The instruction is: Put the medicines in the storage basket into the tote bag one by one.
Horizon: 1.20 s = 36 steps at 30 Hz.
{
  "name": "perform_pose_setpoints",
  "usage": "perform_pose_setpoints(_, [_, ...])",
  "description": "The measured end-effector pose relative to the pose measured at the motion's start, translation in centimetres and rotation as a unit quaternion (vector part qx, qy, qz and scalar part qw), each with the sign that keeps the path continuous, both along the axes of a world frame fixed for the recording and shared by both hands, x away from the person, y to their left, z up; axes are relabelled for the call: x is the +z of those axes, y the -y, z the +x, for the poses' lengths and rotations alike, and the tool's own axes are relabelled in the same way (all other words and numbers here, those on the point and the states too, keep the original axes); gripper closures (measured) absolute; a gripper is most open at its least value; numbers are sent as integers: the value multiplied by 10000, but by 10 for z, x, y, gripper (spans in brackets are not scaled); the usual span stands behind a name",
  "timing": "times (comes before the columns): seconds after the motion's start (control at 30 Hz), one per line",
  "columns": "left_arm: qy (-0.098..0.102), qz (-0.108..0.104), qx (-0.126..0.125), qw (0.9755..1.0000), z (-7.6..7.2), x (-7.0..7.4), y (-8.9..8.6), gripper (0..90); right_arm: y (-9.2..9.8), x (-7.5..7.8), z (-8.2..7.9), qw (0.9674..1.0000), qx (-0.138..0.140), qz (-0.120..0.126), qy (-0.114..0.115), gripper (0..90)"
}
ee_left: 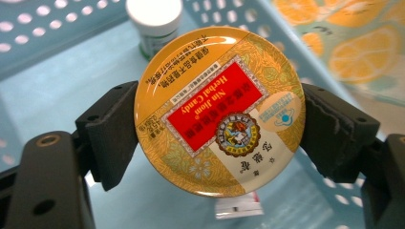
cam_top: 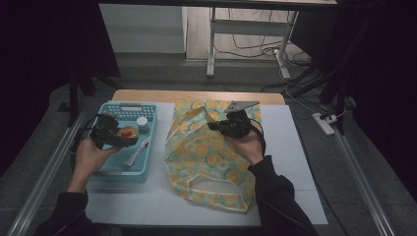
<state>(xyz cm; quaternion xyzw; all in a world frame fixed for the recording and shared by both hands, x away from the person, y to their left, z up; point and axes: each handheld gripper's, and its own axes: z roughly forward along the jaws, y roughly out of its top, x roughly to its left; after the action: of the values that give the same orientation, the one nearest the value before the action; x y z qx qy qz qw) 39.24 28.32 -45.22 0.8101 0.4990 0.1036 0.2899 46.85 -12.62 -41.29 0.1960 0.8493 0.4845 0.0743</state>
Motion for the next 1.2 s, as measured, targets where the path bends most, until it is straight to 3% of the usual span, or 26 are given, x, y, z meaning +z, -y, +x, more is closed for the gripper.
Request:
perform_pose_setpoints(0.3, [118,-110,-436,9989,-7,13,20,208,1,-1,1,10000,-25,10,-9,895])
perform_pose_setpoints(0.63, [227,-196,-851,9959,-16,27,43,208,2,-2,3,10000,-64,26,-12,895])
perform_pose_setpoints(1.2, [354,-312,-1535,9870,-24,45,92,207,4,-4,6,9999,-123,17,-59,895])
